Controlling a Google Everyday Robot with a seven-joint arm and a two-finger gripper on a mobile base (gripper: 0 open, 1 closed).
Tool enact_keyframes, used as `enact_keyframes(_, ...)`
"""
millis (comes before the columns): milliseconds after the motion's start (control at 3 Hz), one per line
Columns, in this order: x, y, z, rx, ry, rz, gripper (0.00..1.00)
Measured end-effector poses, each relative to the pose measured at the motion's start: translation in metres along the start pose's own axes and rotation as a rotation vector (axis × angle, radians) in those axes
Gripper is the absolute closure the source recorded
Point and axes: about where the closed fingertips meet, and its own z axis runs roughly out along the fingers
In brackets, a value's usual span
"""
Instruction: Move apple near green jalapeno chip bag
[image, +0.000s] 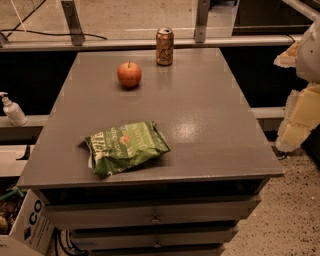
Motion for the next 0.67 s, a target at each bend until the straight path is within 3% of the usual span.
enact_keyframes(667,-0.0029,-0.004,-0.0013,0.01,-0.019,-0.006,0.0)
